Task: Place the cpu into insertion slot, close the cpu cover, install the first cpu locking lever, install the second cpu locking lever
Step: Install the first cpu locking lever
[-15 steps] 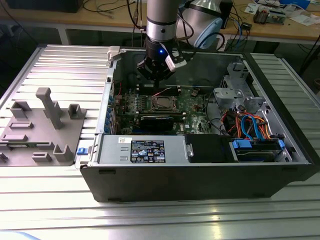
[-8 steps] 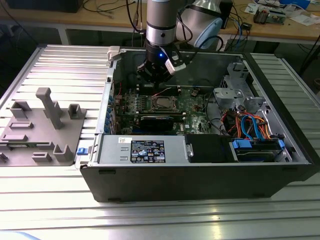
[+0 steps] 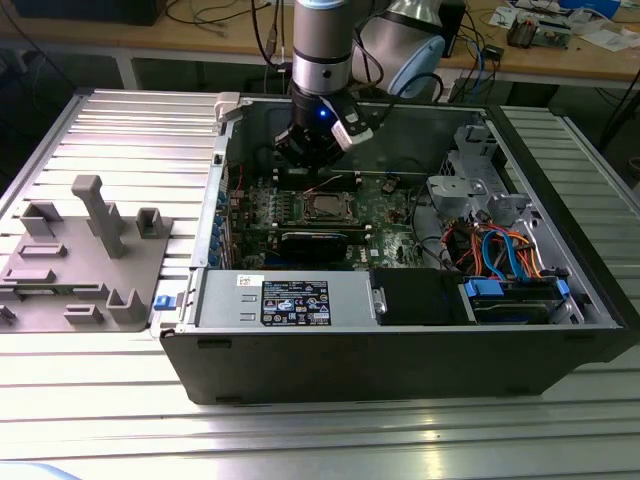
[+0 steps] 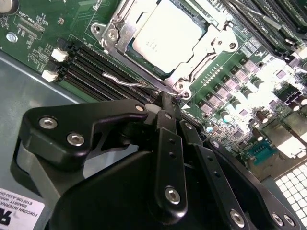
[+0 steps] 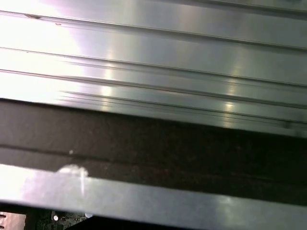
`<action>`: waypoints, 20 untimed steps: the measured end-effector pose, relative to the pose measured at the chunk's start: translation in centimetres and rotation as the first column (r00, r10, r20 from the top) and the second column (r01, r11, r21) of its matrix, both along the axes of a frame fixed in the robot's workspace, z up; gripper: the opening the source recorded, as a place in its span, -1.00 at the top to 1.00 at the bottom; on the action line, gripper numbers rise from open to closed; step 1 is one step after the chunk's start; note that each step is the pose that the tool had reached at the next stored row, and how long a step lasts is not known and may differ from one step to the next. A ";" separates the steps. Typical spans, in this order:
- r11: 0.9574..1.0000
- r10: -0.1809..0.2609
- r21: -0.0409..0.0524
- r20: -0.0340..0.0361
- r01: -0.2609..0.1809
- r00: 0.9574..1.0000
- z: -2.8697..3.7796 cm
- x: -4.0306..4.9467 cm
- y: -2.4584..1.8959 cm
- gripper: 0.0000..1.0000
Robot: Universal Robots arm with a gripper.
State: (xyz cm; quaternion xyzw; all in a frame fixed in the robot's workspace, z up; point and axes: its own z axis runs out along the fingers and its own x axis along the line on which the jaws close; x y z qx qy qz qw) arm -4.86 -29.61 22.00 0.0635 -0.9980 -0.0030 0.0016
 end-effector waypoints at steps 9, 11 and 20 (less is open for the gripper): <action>1.000 0.000 0.001 0.000 0.000 1.000 -0.81 0.53 0.00 0.79; 1.000 0.000 0.001 0.000 0.000 1.000 -0.88 0.98 0.00 0.79; 1.000 0.000 0.001 0.000 0.000 1.000 -1.32 2.89 0.00 0.79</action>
